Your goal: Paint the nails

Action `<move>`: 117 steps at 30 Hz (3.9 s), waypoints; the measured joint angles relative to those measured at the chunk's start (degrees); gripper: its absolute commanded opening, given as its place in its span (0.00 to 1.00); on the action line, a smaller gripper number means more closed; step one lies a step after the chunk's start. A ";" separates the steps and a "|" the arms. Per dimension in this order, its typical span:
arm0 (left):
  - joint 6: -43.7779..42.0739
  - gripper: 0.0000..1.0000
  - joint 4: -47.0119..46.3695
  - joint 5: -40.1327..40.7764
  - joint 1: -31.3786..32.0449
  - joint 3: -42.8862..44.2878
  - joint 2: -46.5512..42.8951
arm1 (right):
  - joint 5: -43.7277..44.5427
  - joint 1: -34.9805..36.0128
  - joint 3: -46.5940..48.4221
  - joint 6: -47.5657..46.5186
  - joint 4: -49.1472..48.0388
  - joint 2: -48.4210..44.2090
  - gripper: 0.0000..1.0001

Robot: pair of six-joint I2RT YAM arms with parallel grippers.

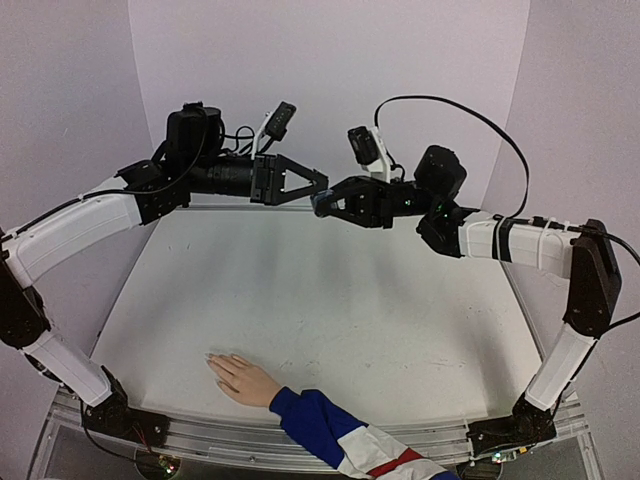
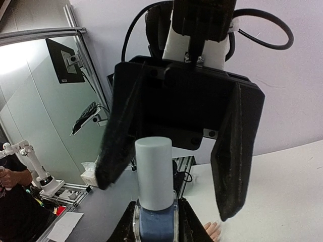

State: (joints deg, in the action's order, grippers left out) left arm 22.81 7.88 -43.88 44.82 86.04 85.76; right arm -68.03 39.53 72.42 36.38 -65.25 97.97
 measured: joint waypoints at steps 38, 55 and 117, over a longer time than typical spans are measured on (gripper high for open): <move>1.18 0.82 9.31 29.97 2.29 4.39 5.64 | 74.14 12.83 -5.31 -33.20 18.86 -3.98 0.00; 1.75 0.69 0.46 2.99 -2.23 0.42 1.18 | 3.72 -1.22 -3.23 -12.24 13.29 -3.15 0.00; 7.78 0.76 -9.51 2.84 -5.42 -4.15 0.96 | 13.46 -2.71 -0.79 -13.25 16.15 -2.64 0.00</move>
State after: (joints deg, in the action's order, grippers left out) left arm 30.59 -1.63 -41.04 39.40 81.89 86.72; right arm -54.57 36.82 71.64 23.14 -49.10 95.33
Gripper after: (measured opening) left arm 0.780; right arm 0.223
